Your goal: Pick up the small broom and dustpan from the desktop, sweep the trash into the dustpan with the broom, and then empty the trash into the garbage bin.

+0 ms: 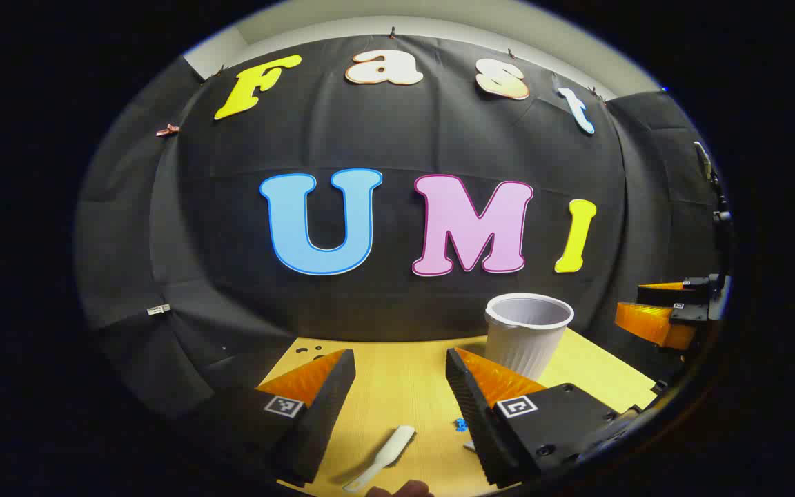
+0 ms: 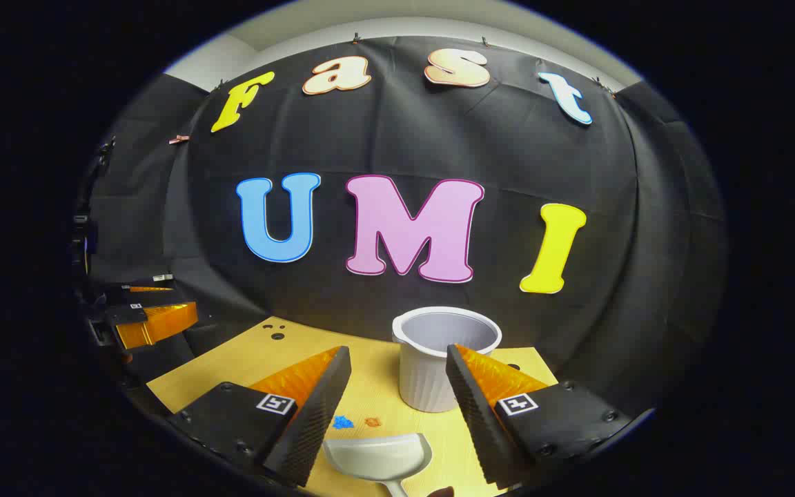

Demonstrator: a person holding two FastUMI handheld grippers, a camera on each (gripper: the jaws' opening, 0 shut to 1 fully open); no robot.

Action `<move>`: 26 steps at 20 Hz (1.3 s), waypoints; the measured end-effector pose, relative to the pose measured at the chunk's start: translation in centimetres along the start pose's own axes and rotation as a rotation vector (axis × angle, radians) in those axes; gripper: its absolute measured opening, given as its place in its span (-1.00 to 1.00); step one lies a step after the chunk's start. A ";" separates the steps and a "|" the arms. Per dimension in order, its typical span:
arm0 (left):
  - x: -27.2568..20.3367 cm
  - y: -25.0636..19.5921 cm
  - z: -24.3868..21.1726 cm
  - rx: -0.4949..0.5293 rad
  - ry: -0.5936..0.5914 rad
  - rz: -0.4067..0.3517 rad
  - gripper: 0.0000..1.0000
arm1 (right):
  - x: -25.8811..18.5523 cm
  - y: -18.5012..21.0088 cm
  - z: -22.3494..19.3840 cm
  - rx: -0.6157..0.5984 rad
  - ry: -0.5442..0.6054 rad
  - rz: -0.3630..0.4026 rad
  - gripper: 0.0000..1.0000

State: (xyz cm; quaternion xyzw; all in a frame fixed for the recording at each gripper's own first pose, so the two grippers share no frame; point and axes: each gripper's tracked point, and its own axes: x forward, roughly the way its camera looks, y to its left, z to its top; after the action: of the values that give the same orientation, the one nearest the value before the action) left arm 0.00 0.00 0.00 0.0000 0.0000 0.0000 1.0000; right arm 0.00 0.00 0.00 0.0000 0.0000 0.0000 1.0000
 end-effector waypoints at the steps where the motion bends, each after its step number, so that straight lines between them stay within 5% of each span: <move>1: -0.1 0.1 -0.1 0.003 0.001 -0.001 0.72 | -0.1 -0.1 -0.1 -0.007 0.000 -0.003 0.82; 15: -0.1 1.2 -0.6 0.010 0.020 0.005 0.72 | -0.9 0.4 -1.1 -0.021 0.044 0.014 0.82; 20: 0.1 2.5 -2.0 0.005 0.041 0.012 0.72 | -4.1 1.6 -10.3 -0.112 0.370 0.158 0.82; 26: 0.2 3.4 -4.2 -0.035 0.083 0.029 0.73 | -7.5 0.3 -22.8 -0.110 0.721 0.206 0.79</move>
State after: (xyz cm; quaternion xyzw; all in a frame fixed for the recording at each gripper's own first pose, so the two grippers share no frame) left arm 0.18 3.38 -4.19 -0.0175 0.0413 0.0145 0.9989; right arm -7.46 0.30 -22.85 -0.0537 0.3518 0.1003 0.9291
